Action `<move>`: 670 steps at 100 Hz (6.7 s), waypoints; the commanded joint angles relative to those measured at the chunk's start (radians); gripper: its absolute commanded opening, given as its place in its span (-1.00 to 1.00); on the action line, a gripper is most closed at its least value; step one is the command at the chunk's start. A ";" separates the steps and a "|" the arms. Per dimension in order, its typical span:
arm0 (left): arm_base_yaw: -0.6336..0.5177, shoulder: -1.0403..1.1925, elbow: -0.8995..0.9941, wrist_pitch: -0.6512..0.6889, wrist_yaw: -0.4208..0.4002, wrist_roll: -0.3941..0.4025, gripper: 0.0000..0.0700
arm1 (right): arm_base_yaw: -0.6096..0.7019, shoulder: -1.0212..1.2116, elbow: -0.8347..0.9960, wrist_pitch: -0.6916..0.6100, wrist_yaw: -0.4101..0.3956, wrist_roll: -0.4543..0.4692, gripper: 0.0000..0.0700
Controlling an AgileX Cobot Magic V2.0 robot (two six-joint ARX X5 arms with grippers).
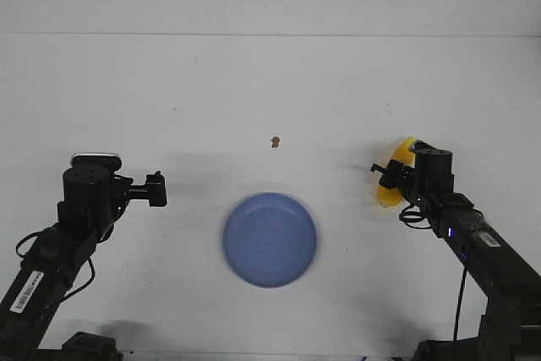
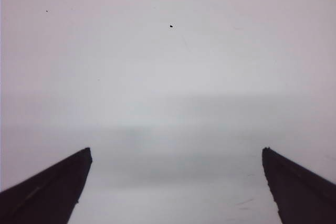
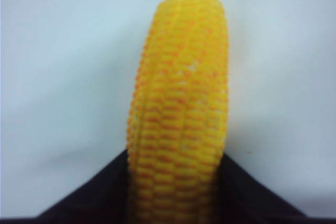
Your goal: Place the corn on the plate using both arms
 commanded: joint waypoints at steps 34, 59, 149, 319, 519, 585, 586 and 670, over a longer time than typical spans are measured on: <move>-0.003 0.007 0.013 0.005 0.001 0.011 0.91 | 0.326 -0.229 0.014 -0.132 -0.082 -0.113 -0.73; -0.003 0.007 0.013 0.005 0.001 0.011 0.91 | 0.672 -0.191 0.014 -0.154 0.082 -0.113 -0.68; -0.003 -0.001 0.013 0.087 0.001 0.016 0.90 | 0.553 -0.363 0.069 -0.162 0.329 -0.336 0.58; 0.071 -0.682 -0.319 0.092 0.000 0.019 -0.97 | 0.118 -1.438 -0.288 -0.374 0.289 -0.509 -1.00; 0.071 -0.990 -0.847 0.511 -0.002 -0.011 -0.97 | 0.118 -1.438 -0.288 -0.373 0.288 -0.509 -1.00; 0.071 -0.990 -0.847 0.511 -0.002 -0.011 -0.97 | 0.118 -1.438 -0.288 -0.373 0.288 -0.509 -1.00; 0.071 -0.990 -0.847 0.511 -0.002 -0.011 -0.97 | 0.118 -1.438 -0.288 -0.373 0.289 -0.509 -1.00; 0.071 -0.990 -0.847 0.511 -0.002 -0.011 -0.97 | 0.019 -1.517 -0.709 0.161 0.104 -0.502 -1.00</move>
